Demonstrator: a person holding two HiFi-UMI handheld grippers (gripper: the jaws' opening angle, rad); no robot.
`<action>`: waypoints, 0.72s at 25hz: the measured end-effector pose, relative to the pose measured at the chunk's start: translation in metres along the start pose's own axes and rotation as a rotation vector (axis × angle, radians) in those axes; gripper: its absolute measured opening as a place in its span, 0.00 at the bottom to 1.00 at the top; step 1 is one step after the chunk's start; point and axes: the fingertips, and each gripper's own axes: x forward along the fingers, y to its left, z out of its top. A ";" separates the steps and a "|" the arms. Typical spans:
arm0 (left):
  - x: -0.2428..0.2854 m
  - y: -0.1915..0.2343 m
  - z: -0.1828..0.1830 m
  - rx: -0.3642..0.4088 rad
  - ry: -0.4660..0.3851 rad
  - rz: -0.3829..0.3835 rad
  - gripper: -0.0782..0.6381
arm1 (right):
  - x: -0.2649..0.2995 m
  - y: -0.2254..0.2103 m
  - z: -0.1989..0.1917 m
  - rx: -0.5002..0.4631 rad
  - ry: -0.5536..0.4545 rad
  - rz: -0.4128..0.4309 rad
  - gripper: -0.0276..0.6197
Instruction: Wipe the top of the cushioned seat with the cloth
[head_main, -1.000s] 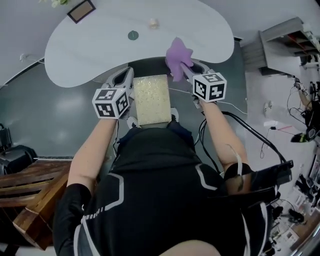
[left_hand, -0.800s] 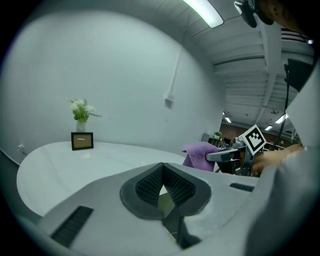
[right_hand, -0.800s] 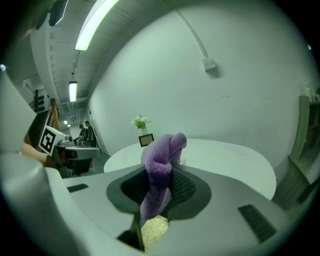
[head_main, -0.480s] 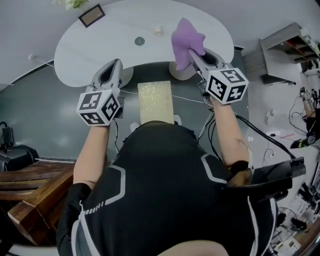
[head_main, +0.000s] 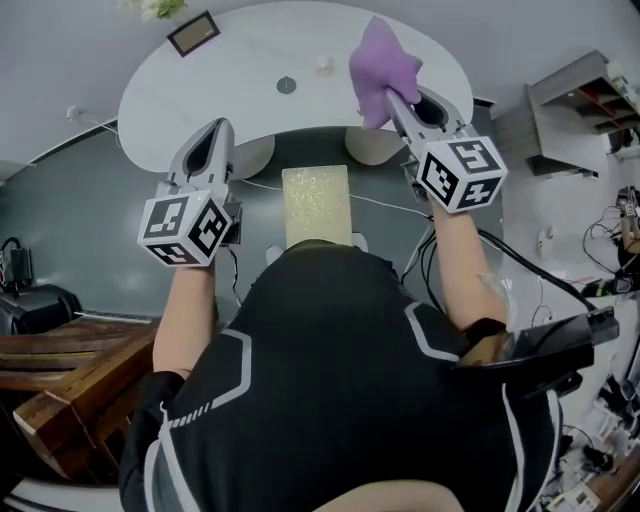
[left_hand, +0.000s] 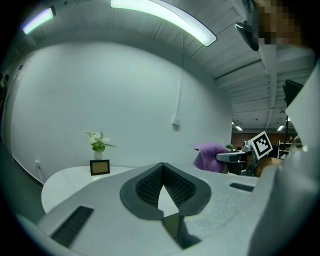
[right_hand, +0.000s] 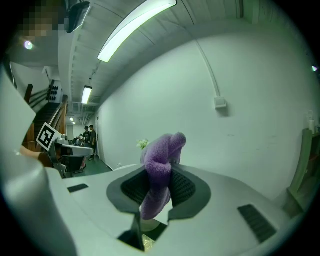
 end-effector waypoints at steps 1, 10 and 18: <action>0.000 0.001 0.000 0.003 0.000 0.006 0.11 | 0.001 -0.001 0.000 -0.001 0.000 0.000 0.19; -0.002 0.004 0.006 0.044 -0.039 0.047 0.11 | 0.003 0.001 0.002 -0.038 0.000 0.001 0.18; -0.007 0.000 0.021 0.110 -0.096 0.100 0.11 | 0.002 -0.004 0.013 -0.041 -0.016 0.010 0.18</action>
